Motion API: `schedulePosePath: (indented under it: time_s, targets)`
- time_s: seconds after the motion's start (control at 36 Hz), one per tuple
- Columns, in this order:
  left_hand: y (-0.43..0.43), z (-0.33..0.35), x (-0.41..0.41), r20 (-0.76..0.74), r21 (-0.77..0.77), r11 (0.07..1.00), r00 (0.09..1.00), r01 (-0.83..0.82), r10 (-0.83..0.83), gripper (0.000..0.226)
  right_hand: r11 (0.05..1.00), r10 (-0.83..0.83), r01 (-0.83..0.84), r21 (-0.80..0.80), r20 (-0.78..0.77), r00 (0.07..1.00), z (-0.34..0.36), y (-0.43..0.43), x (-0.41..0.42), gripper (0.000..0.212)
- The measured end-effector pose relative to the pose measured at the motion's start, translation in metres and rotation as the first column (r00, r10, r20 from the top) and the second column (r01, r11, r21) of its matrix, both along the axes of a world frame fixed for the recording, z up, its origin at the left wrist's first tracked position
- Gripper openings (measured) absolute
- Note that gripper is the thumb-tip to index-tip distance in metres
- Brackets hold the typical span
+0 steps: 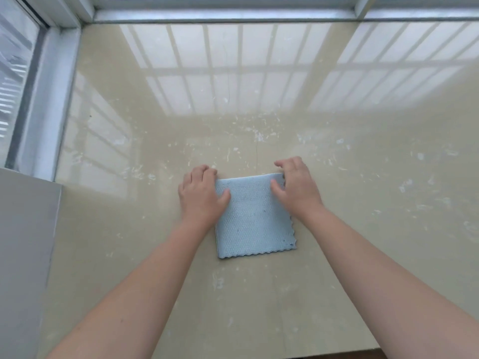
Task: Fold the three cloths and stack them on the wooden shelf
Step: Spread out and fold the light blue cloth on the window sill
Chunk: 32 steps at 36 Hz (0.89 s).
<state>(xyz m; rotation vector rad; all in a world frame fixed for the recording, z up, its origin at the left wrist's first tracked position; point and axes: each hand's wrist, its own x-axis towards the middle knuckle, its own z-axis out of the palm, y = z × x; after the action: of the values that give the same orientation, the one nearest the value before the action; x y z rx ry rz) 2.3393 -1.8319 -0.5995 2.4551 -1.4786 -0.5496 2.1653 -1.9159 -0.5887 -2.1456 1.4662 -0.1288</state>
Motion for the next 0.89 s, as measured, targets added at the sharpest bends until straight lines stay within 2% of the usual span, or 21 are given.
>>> schedulePosePath:
  time_s: [0.19, 0.31, 0.42, 0.5, 0.61, 0.67, 0.72, 0.75, 0.81, 0.89]
  targets:
    - [-0.035, 0.016, 0.013, 0.053, 0.261, 0.957, 0.989, 0.123, -0.142, 0.038, 0.962, 0.274, -0.257, 0.097, -0.298, 0.914, 0.010, -0.026, 0.021, 0.036]
    - [-0.038, 0.016, 0.006, 0.097, 0.352, 0.918, 0.968, 0.184, -0.231, 0.036, 0.944, 0.331, -0.306, 0.126, -0.384, 0.862, 0.013, -0.025, 0.027, 0.033]
    - [-0.034, 0.017, 0.001, 0.088, 0.376, 0.905, 0.964, 0.201, -0.251, 0.029, 0.941, 0.339, -0.321, 0.110, -0.373, 0.864, 0.015, -0.016, 0.027, 0.026]
    - [-0.027, 0.020, -0.003, 0.052, 0.368, 0.908, 0.970, 0.203, -0.238, 0.026, 0.958, 0.280, -0.242, 0.155, -0.316, 0.907, 0.018, -0.009, 0.024, 0.025]
    - [-0.012, 0.025, -0.006, -0.087, 0.352, 0.925, 0.989, 0.145, -0.122, 0.025, 0.952, 0.170, -0.098, 0.291, -0.235, 0.957, 0.021, -0.001, 0.013, 0.028]
    - [-0.004, 0.026, -0.008, -0.180, 0.386, 0.915, 0.982, 0.120, -0.053, 0.022, 0.937, 0.165, -0.071, 0.342, -0.252, 0.954, 0.023, 0.002, 0.006, 0.028]
    - [0.003, 0.030, -0.009, -0.352, 0.393, 0.917, 0.932, 0.065, 0.085, 0.014, 0.930, 0.172, -0.065, 0.363, -0.271, 0.947, 0.025, 0.005, -0.003, 0.017]
    - [0.007, 0.035, -0.009, -0.456, 0.378, 0.925, 0.876, 0.032, 0.156, 0.011, 0.919, 0.150, -0.043, 0.392, -0.247, 0.957, 0.027, 0.005, -0.009, 0.012]
    - [0.012, 0.050, -0.011, -0.620, 0.344, 0.938, 0.743, -0.030, 0.252, 0.016, 0.865, 0.048, 0.022, 0.502, -0.127, 0.991, 0.035, 0.006, -0.019, 0.021]
    - [0.018, 0.077, -0.012, -0.736, 0.353, 0.928, 0.576, -0.121, 0.355, 0.010, 0.782, -0.113, 0.078, 0.619, 0.018, 0.993, 0.060, 0.008, -0.032, 0.023]
